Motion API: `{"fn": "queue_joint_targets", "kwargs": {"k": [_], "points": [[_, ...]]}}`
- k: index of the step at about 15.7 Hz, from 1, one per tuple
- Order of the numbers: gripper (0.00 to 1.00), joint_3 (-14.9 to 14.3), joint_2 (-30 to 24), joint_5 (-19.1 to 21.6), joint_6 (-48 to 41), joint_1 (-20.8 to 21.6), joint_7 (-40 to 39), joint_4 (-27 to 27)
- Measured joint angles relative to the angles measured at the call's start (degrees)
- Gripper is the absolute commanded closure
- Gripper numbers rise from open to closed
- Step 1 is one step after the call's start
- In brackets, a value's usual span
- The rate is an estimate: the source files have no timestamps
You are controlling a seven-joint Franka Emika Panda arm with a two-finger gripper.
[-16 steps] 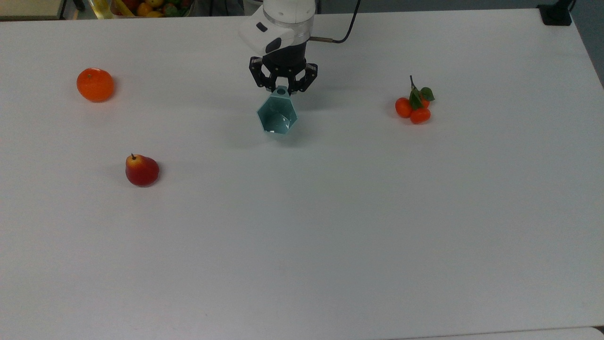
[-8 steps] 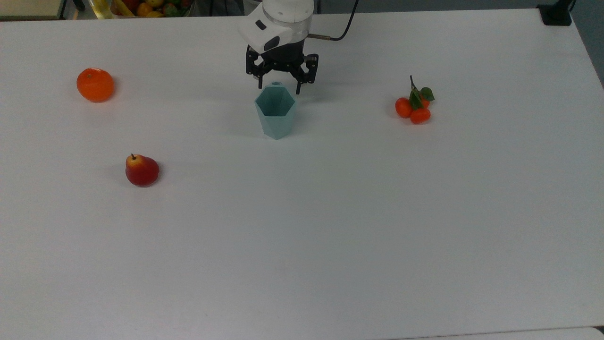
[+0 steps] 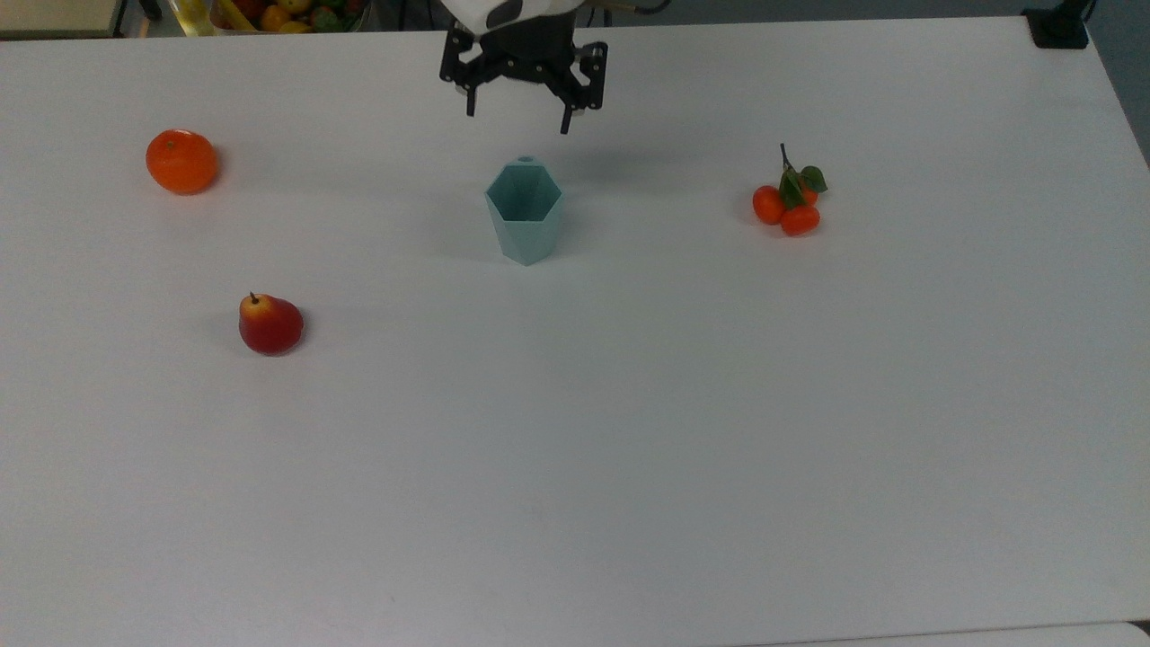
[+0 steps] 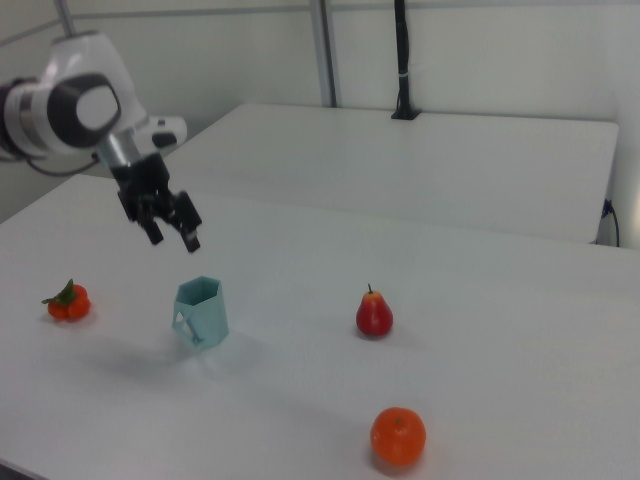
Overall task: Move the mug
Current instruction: 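Open the gripper and lift it away from the mug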
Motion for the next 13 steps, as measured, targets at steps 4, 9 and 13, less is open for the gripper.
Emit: {"fn": "queue_joint_targets", "kwargs": {"k": [4, 9, 13], "points": [[0.00, -0.4, 0.7, 0.0, -6.2, -0.7, -2.0, 8.6], [0.00, -0.7, 0.9, 3.6, -13.6, -1.9, -8.2, 13.9], [0.00, -1.0, 0.5, 5.5, -18.0, -4.4, -9.7, 17.0]]}}
